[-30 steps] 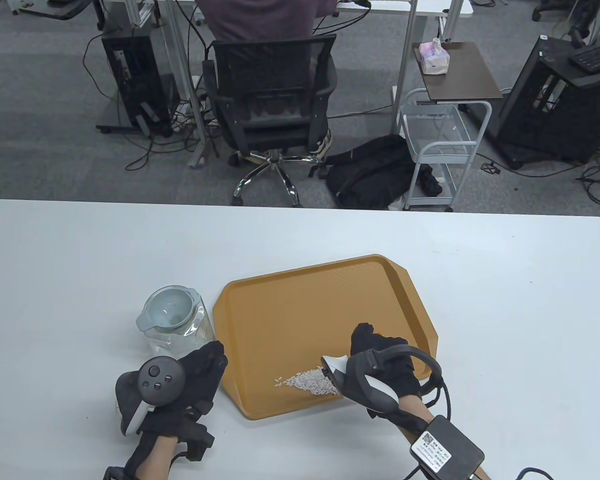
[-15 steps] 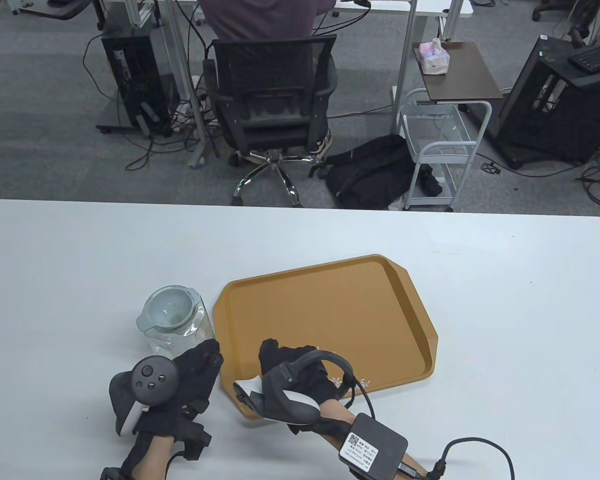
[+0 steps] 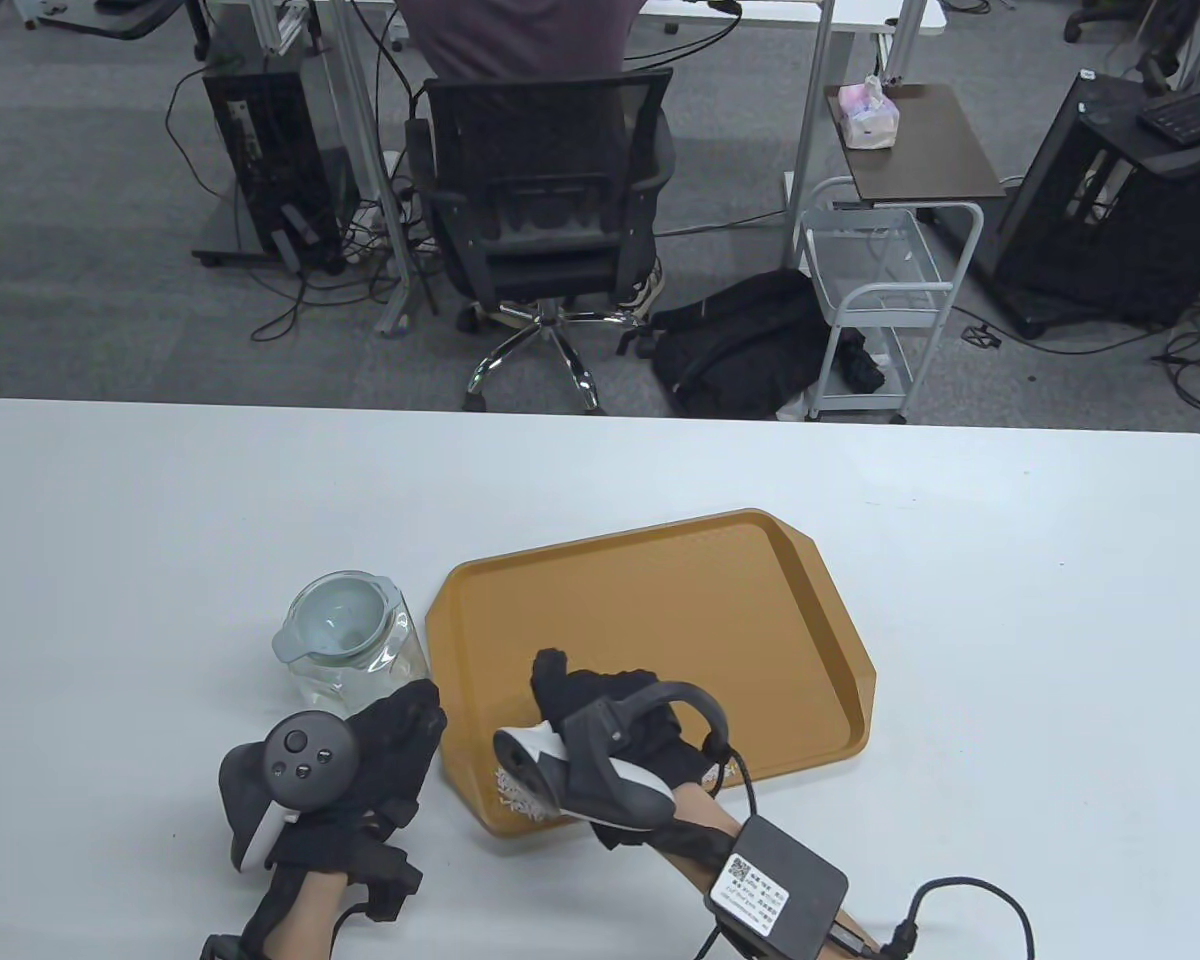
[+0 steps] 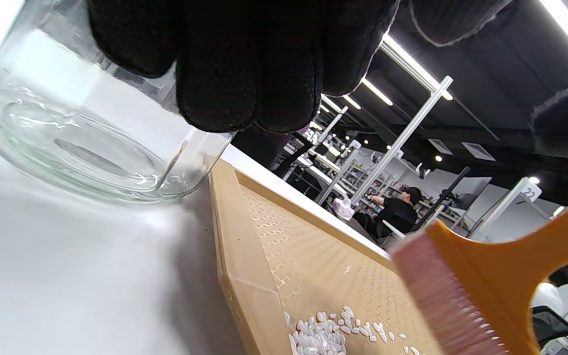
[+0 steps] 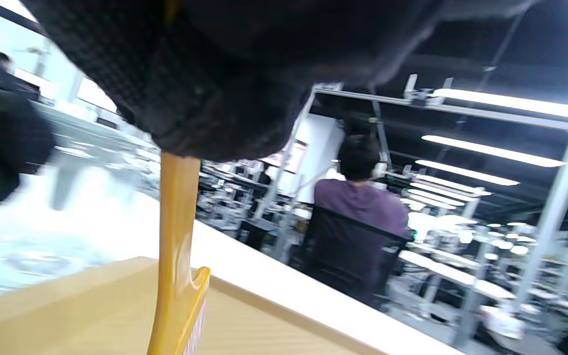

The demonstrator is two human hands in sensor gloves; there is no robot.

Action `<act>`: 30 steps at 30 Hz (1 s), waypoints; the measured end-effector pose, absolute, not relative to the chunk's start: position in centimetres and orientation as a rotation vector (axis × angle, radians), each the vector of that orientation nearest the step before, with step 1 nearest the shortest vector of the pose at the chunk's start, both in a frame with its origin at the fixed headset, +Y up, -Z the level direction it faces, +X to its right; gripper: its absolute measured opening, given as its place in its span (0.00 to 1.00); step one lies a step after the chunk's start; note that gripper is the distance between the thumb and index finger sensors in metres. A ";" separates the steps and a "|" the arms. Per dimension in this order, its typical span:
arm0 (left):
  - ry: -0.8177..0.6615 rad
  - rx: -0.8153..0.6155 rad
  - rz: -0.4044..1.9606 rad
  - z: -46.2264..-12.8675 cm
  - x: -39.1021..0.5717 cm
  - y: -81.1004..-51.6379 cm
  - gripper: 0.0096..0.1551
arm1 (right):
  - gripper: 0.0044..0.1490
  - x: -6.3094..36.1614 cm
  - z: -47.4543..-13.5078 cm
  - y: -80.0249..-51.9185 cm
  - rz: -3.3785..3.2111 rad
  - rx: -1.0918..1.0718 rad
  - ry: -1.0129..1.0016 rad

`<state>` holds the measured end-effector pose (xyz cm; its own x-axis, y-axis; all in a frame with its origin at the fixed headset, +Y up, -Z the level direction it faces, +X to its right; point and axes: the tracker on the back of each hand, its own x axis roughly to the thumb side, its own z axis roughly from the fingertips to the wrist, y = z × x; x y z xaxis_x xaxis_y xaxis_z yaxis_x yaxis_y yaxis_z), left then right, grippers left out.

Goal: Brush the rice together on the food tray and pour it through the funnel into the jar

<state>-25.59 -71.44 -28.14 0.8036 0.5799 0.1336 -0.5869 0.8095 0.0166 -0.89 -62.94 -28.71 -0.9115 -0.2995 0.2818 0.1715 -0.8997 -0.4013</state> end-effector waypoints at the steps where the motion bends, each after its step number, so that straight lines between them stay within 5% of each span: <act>1: -0.124 0.057 0.624 -28.1 -25.6 -71.4 0.33 | 0.35 0.0 -29.2 -62.9 -2.772 -0.443 0.538; 6: -0.124 0.055 0.622 -28.2 -25.5 -71.5 0.33 | 0.35 3.3 -31.5 -65.2 -2.570 -0.232 0.381; 14: -0.121 0.055 0.627 -28.1 -25.6 -71.5 0.33 | 0.40 0.1 -31.3 -68.8 -2.363 -0.387 0.432; 30: -0.117 0.065 0.647 -28.2 -26.2 -71.2 0.33 | 0.40 -8.7 -27.4 -66.6 -2.557 -0.825 0.474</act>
